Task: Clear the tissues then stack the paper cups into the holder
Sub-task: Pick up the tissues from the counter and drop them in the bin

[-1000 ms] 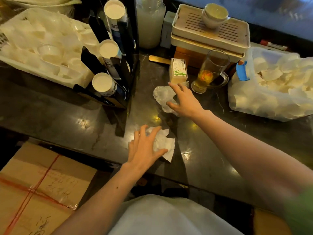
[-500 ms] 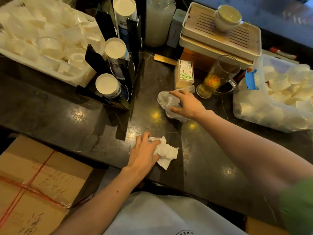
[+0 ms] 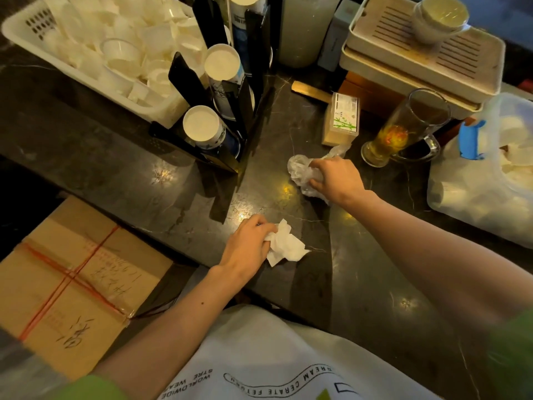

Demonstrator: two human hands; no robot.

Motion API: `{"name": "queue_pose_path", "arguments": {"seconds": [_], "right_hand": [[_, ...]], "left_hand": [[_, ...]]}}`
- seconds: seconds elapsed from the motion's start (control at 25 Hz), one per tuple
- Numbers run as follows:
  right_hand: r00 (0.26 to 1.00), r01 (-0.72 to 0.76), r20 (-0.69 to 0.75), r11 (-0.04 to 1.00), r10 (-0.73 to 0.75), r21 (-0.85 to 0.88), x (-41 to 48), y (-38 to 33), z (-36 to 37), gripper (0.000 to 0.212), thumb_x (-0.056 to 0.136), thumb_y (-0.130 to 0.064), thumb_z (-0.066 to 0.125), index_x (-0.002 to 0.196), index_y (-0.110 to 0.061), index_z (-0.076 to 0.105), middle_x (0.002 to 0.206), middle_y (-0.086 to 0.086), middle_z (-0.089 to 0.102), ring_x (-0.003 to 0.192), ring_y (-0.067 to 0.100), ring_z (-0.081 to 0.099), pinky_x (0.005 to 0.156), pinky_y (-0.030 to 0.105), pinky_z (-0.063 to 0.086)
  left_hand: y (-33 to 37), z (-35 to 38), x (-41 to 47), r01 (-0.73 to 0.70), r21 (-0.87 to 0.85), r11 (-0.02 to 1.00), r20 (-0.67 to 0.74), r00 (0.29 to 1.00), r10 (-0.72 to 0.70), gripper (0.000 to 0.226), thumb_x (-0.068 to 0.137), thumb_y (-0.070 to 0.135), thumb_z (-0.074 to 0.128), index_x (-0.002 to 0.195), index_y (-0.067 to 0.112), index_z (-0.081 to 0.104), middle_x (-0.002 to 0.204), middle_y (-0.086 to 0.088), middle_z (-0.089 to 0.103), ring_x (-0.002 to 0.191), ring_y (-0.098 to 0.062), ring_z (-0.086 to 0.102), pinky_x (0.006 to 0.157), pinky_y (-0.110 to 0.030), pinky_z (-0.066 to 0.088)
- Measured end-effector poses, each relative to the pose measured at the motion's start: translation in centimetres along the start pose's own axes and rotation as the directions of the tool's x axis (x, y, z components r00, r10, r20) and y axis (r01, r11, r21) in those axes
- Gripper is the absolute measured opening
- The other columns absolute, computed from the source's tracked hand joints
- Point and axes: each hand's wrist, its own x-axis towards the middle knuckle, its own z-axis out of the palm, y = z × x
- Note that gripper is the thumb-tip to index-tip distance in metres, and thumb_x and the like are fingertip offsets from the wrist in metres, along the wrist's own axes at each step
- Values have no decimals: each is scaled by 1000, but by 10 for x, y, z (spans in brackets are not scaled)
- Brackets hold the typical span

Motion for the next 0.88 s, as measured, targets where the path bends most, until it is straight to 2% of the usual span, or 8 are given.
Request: {"name": "queue_pose_path", "arguments": {"seconds": [0.2, 0.32, 0.48, 0.56, 0.64, 0.68, 0.76, 0.88], "right_hand": [[997, -66, -29, 967, 76, 244, -20, 8, 1, 34, 90, -30, 66, 122, -22, 60, 114, 4, 60, 101, 26, 62, 79, 37, 53], [987, -104, -81, 928, 142, 359, -41, 13, 0, 35, 89, -28, 67, 123, -21, 61, 118, 3, 56, 104, 24, 59, 85, 41, 54], [961, -81, -192, 863, 201, 499, -81, 18, -6, 35, 86, -23, 69, 120, -14, 64, 128, 4, 58, 116, 21, 57, 96, 37, 50], [941, -78, -229, 821, 247, 566, -106, 17, -6, 33, 85, -21, 70, 117, -13, 64, 120, 4, 64, 110, 19, 60, 93, 39, 52], [931, -104, -212, 772, 298, 627, -133, 12, -3, 30, 85, -22, 70, 114, -14, 63, 109, 1, 66, 99, 16, 62, 84, 40, 54], [928, -117, -198, 753, 315, 648, -146, 8, -1, 30, 86, -22, 69, 114, -14, 63, 105, 1, 67, 96, 16, 62, 82, 41, 54], [920, -138, -185, 727, 345, 672, -170, 0, 2, 29, 86, -21, 69, 114, -14, 63, 103, 0, 67, 93, 15, 62, 81, 41, 54], [889, -205, -167, 697, 426, 687, -206, -13, 5, 29, 87, -21, 69, 115, -15, 64, 106, -1, 67, 96, 14, 63, 83, 41, 54]], "left_hand": [[4, -7, 2, 24, -152, 988, -88, 995, -38, 43, 92, 8, 62, 132, 22, 59, 114, -1, 59, 102, -18, 59, 87, -33, 50], [9, -13, 3, 8, -159, 987, -137, 990, -30, 53, 91, 3, 61, 137, 28, 55, 112, 1, 54, 101, -11, 52, 86, -25, 45], [23, -13, 3, 12, -140, 990, -162, 986, -35, 37, 91, 2, 63, 123, 20, 68, 106, 2, 50, 98, -10, 52, 85, -13, 37], [31, -10, 2, 41, -188, 981, -167, 983, -73, 32, 91, 4, 64, 120, 17, 70, 107, 2, 52, 100, -12, 55, 91, -17, 42], [39, -6, -1, 71, -252, 965, -173, 978, -117, 30, 93, 12, 64, 121, 21, 70, 103, 12, 54, 104, -12, 57, 96, -27, 47], [42, -4, -3, 76, -282, 956, -166, 978, -127, 29, 94, 17, 64, 122, 23, 70, 102, 18, 54, 107, -14, 59, 97, -30, 49], [47, 1, -5, 114, -369, 922, -97, 982, -160, 28, 93, 23, 64, 121, 27, 68, 111, 14, 56, 114, -15, 58, 99, -34, 49], [51, 7, -9, 124, -440, 890, 9, 991, -133, 21, 92, 35, 65, 113, 35, 67, 121, 10, 53, 117, -11, 57, 91, -21, 46]]}}
